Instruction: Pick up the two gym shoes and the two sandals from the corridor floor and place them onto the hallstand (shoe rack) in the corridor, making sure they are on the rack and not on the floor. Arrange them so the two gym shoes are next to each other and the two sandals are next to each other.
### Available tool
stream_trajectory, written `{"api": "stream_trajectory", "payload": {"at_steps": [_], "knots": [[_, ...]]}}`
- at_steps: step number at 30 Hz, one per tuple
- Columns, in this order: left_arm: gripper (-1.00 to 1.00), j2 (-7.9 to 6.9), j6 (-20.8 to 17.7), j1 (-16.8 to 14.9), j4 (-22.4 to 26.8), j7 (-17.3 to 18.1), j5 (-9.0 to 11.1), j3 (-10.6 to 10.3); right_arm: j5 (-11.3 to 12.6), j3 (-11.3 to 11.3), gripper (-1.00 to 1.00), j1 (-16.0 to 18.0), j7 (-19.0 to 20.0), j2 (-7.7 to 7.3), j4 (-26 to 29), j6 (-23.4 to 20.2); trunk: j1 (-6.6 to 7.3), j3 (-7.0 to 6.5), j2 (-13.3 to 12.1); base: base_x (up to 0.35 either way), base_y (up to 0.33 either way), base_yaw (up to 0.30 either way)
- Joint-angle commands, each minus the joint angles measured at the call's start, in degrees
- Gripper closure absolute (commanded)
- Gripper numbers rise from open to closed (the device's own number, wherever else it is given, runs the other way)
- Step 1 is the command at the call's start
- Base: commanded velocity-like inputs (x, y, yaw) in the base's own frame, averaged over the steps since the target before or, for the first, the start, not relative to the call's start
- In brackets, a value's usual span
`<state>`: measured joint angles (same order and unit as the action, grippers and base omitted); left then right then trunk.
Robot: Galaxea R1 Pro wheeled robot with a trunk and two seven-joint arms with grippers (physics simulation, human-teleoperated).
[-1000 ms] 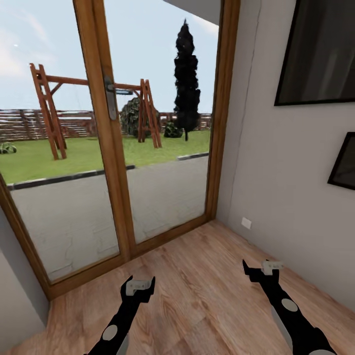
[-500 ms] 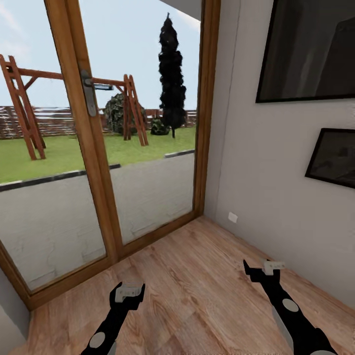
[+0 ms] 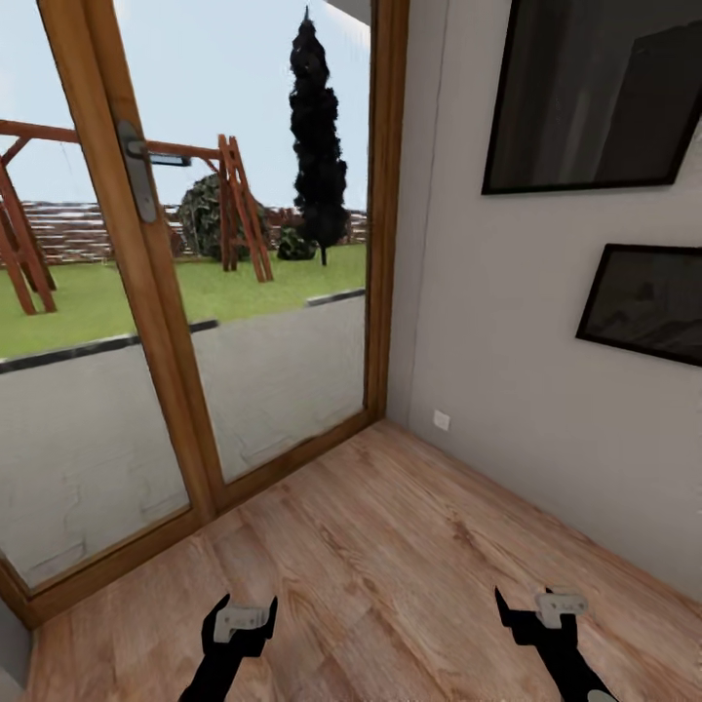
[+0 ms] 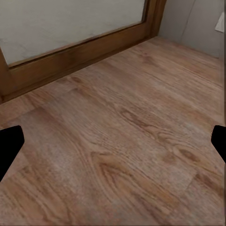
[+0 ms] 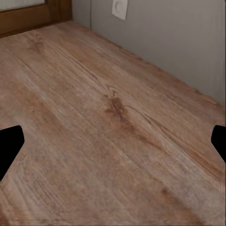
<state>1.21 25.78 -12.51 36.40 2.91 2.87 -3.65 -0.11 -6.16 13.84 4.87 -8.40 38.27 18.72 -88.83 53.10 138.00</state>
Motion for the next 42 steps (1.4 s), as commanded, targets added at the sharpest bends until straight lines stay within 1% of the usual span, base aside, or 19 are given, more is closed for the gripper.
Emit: {"api": "stream_trajectory", "payload": {"at_steps": [1, 7, 10, 11, 13, 18, 26, 27, 30, 42], "knots": [[-1.0, -0.02, 0.2, 0.1, -0.1, 0.3, 0.3, 0.0, 0.0, -0.5, -1.0, -0.5, 0.5, 0.06, -0.1, 0.9, 0.01, 0.14, 0.0, 0.0, 0.0, -0.15], [-1.0, -0.1, 0.5, 1.2, -0.1, 0.3, 0.3, 0.1, 0.0, -3.5, -1.0, -2.7, 0.6, 0.21, -0.8, 4.0, 0.01, 0.66, 0.0, 0.0, 0.0, -0.15], [-1.0, -0.13, 0.5, 1.9, -0.1, 0.3, 0.4, 0.1, 0.0, -4.8, -1.0, -3.2, 0.6, 0.3, -1.7, 4.7, 0.01, 0.92, 0.0, 0.0, 0.0, -0.151], [-1.0, -0.1, 0.7, 2.5, -0.1, 0.3, 0.4, 0.1, 0.0, -5.6, -1.0, -3.6, 0.7, 0.33, -2.9, 5.1, 0.01, 1.0, 0.0, 0.0, 0.0, -0.152], [-1.0, -0.09, 0.7, 2.7, 0.0, 0.3, 0.4, 0.1, 0.0, -5.9, -1.0, -3.7, 0.7, 0.35, -3.7, 5.3, 0.01, 1.17, 0.0, 0.0, 0.0, -0.154], [-1.0, 0.05, 0.7, 2.9, 0.3, 0.3, 0.4, 0.1, 0.0, -6.2, -1.0, -3.8, 0.7, 0.35, -4.7, 5.4, 0.01, 1.53, 0.0, 0.0, 0.0, -0.131], [-1.0, 0.25, 0.7, 2.9, -0.1, 0.3, 0.4, 0.0, 0.0, -6.2, -1.0, -3.9, 0.6, 0.36, -5.2, 5.4, 0.01, 1.64, 0.0, 0.017, 0.006, -0.027], [-1.0, 0.29, 0.7, 2.9, -0.1, 0.3, 0.4, 0.0, 0.1, -6.2, -1.0, -3.9, 0.7, 0.38, -6.3, 5.4, 0.01, 1.65, 0.0, 0.2, 0.143, -0.004], [-1.0, 0.19, 0.7, 2.9, -0.1, 0.3, 0.4, 0.0, 0.0, -6.2, -1.0, -3.9, 0.7, 0.39, -6.9, 5.4, 0.01, 1.65, 0.0, 0.233, 0.172, -0.002], [-1.0, 0.14, 0.7, 2.9, 0.2, 0.3, 0.4, 0.0, 0.1, -6.2, -1.0, -3.9, 0.7, 0.4, -7.1, 5.5, 0.01, 1.65, 0.0, 0.263, 0.193, 0.0]]}}
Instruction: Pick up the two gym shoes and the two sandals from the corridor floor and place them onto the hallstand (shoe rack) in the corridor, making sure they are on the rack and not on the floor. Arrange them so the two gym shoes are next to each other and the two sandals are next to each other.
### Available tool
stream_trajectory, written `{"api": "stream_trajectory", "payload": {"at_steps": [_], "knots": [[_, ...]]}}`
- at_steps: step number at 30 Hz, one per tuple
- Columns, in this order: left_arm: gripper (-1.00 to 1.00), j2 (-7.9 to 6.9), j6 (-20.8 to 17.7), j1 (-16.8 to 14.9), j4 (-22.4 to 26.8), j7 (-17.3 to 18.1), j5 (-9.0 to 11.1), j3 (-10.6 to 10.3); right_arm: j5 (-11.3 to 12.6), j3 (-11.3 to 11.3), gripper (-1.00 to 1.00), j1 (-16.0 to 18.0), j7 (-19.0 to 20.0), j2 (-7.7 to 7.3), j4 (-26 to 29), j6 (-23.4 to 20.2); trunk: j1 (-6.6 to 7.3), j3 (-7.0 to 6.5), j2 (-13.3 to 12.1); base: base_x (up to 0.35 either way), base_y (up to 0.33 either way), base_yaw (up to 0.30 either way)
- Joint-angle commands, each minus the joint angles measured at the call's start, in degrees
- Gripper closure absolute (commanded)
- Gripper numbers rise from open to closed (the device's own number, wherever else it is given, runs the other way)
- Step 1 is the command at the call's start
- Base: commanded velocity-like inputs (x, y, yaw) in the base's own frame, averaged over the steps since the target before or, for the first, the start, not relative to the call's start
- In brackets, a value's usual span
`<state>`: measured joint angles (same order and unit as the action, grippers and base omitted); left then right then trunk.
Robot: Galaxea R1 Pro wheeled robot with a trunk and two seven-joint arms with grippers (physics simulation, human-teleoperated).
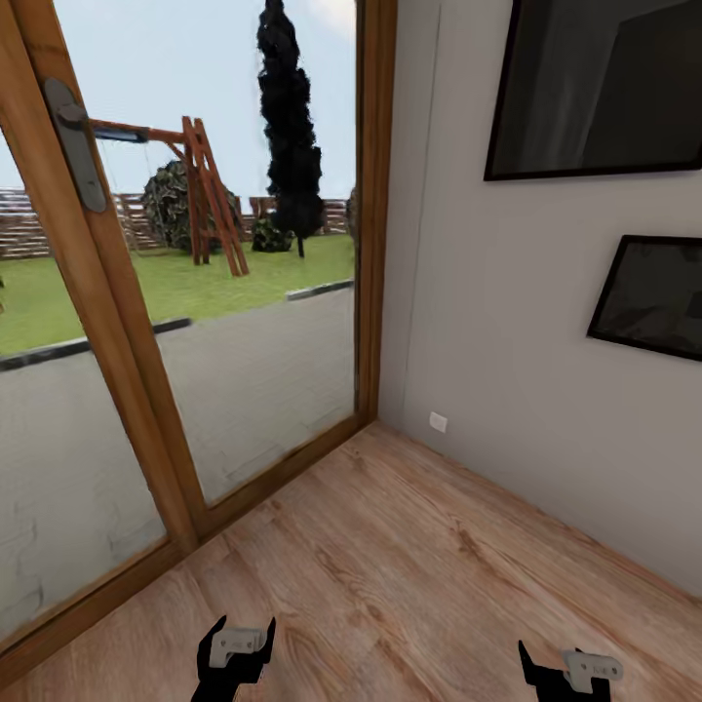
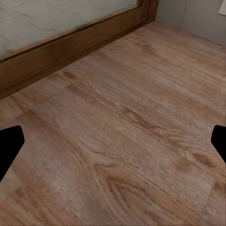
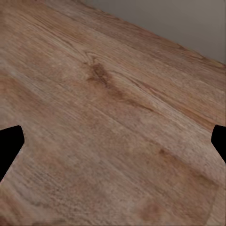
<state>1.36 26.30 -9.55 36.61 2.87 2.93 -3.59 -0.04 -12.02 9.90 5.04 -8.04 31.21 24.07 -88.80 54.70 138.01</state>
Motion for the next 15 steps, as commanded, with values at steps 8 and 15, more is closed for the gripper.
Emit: {"api": "stream_trajectory", "payload": {"at_steps": [8, 15], "knots": [[-1.0, -0.12, 0.2, 0.0, 0.1, 0.3, 0.3, 0.1, 0.0, -0.3, -1.0, 0.0, 0.4, 0.35, -0.2, 0.2, -0.02, 0.05, 0.0, 0.27, 0.196, -0.073], [-1.0, -0.12, 0.2, 0.0, 0.0, 0.3, 0.4, 0.0, 0.0, -0.3, -1.0, 0.0, 0.4, 0.38, -0.4, 0.1, -0.02, 0.05, 0.0, 0.257, 0.187, -0.257]]}}
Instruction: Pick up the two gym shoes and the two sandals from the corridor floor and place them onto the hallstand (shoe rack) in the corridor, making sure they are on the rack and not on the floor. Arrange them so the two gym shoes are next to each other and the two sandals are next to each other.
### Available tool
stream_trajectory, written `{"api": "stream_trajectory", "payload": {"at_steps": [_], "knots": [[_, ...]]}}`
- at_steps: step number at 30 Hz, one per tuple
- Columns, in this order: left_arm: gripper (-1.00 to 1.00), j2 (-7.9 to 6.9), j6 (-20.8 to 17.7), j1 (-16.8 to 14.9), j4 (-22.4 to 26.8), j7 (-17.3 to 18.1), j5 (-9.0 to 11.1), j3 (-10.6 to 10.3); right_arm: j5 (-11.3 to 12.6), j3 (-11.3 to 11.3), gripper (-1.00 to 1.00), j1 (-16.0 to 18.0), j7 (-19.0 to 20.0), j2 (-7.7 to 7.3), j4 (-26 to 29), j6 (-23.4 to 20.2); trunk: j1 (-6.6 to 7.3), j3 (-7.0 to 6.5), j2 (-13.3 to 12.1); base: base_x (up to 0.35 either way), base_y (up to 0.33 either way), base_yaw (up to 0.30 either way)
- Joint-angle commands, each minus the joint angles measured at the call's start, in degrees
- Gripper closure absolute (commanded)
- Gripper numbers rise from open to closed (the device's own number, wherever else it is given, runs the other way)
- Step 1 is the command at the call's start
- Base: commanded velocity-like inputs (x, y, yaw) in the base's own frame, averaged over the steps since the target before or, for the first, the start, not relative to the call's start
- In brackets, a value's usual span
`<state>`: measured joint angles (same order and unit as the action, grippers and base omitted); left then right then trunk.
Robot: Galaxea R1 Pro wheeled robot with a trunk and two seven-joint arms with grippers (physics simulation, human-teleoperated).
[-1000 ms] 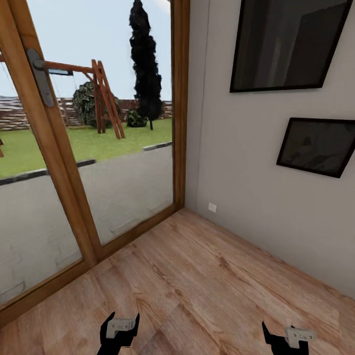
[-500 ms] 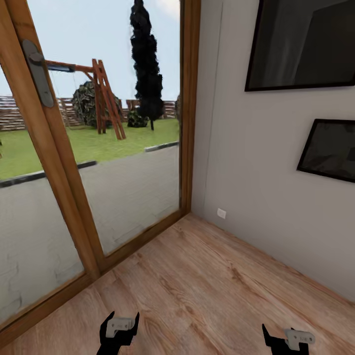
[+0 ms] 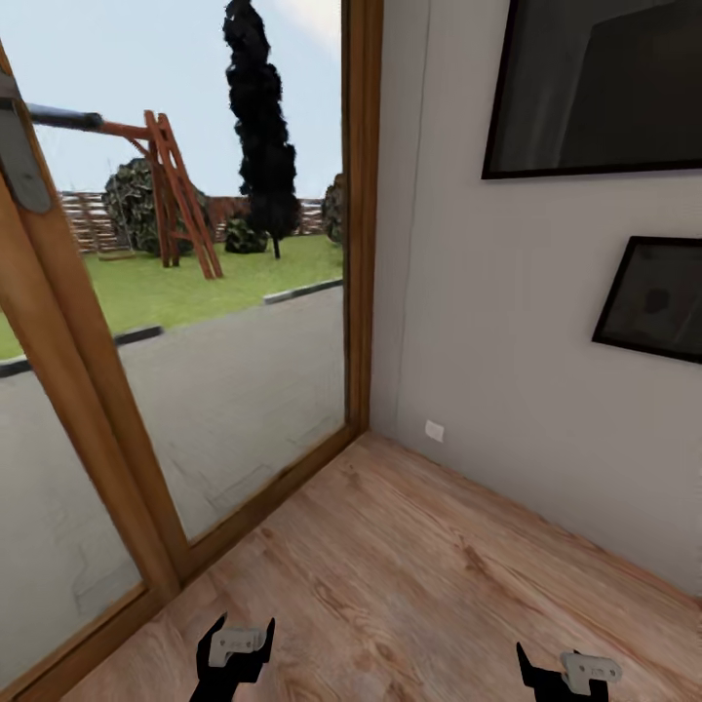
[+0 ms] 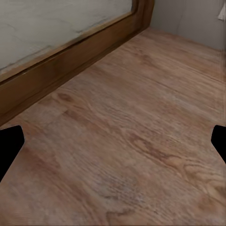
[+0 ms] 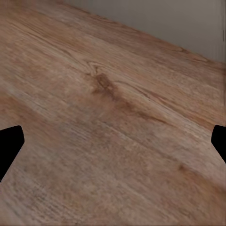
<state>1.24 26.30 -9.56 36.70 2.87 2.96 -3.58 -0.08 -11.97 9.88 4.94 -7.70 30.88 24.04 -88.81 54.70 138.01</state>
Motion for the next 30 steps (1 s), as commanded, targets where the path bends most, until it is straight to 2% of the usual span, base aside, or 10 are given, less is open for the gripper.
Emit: {"api": "stream_trajectory", "payload": {"at_steps": [1, 11, 30], "knots": [[-1.0, -0.01, 0.2, 0.0, 0.0, 0.3, 0.3, 0.0, 0.0, -0.3, -1.0, 0.0, 0.5, 0.04, -0.1, 0.2, -0.01, 0.05, 0.0, 0.191, 0.13, -0.282], [-1.0, -0.01, 0.2, 0.0, 0.0, 0.3, 0.4, 0.0, 0.0, -0.3, -1.0, 0.0, 0.5, 0.08, -0.1, 0.1, -0.01, 0.05, 0.0, 0.102, 0.044, -0.294], [-1.0, 0.0, 0.2, 0.0, -0.1, 0.3, 0.4, 0.0, 0.0, -0.4, -1.0, 0.0, 0.5, 0.09, -0.1, 0.1, -0.01, 0.05, 0.0, 0.009, 0.003, -0.3]]}}
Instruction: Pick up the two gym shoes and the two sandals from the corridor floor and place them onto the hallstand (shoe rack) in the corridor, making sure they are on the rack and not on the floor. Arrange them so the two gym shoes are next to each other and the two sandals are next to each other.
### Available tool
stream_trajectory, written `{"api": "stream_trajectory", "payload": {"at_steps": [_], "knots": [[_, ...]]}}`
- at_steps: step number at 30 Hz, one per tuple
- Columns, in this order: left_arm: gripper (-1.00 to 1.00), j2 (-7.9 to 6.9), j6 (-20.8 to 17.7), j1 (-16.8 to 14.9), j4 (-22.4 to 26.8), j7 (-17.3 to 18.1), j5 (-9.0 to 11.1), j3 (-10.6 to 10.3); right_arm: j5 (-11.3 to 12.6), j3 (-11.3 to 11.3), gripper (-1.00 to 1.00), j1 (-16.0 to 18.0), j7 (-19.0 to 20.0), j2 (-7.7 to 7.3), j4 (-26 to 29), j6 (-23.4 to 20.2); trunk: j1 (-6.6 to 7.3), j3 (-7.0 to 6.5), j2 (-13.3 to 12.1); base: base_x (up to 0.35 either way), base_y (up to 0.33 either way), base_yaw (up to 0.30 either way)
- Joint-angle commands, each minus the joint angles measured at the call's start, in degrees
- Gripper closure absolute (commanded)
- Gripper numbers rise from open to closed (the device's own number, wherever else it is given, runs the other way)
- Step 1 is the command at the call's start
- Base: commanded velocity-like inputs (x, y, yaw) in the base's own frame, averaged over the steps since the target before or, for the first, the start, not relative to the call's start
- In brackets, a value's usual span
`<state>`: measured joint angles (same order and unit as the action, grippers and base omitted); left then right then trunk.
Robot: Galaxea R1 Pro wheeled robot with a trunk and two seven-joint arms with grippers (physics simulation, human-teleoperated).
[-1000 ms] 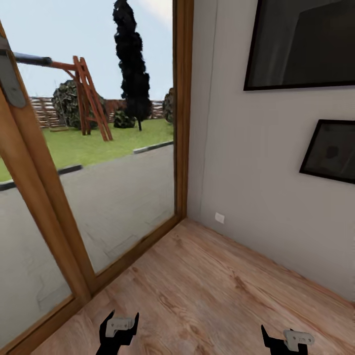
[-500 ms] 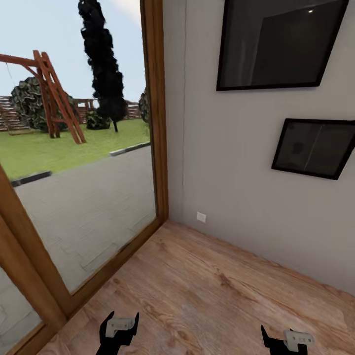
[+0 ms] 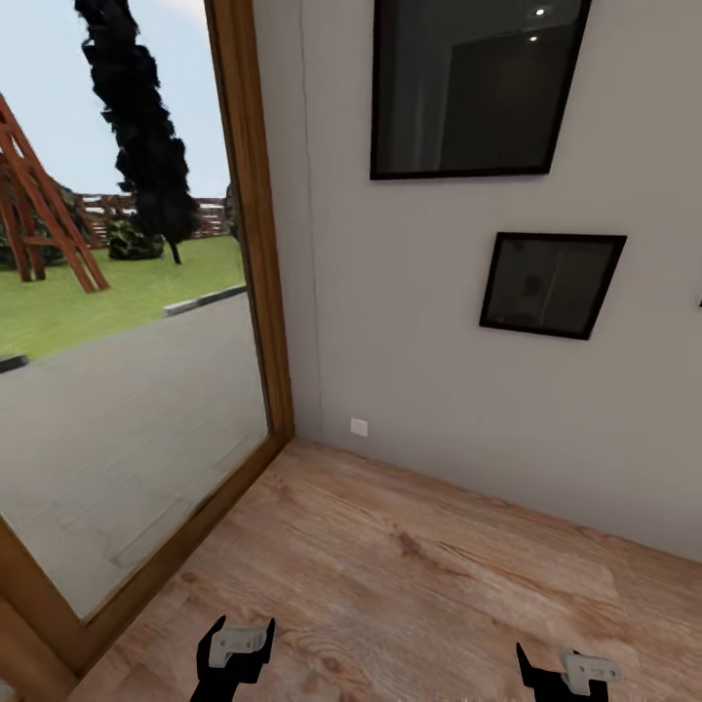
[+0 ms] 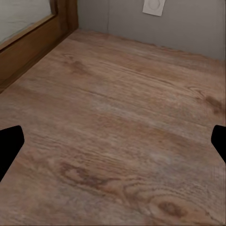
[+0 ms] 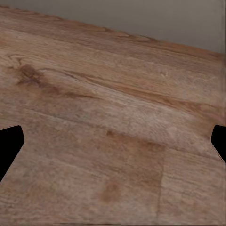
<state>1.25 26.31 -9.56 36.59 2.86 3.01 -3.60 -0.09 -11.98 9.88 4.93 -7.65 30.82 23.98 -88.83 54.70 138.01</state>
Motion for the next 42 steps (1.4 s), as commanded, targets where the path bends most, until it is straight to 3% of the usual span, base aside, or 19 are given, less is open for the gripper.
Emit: {"api": "stream_trajectory", "payload": {"at_steps": [1, 42], "knots": [[-1.0, -0.01, 0.1, 0.0, 0.0, 0.3, 0.3, 0.0, 0.0, -0.4, -1.0, 0.0, 0.5, 0.04, -0.1, 0.2, 0.01, 0.05, 0.0, 0.0, 0.0, -0.3], [-1.0, -0.06, 0.1, 0.0, 0.2, 0.3, 0.3, 0.1, 0.0, -0.4, -1.0, 0.0, 0.5, 0.01, -0.1, 0.1, 0.01, 0.05, 0.0, 0.0, 0.0, -0.3]]}}
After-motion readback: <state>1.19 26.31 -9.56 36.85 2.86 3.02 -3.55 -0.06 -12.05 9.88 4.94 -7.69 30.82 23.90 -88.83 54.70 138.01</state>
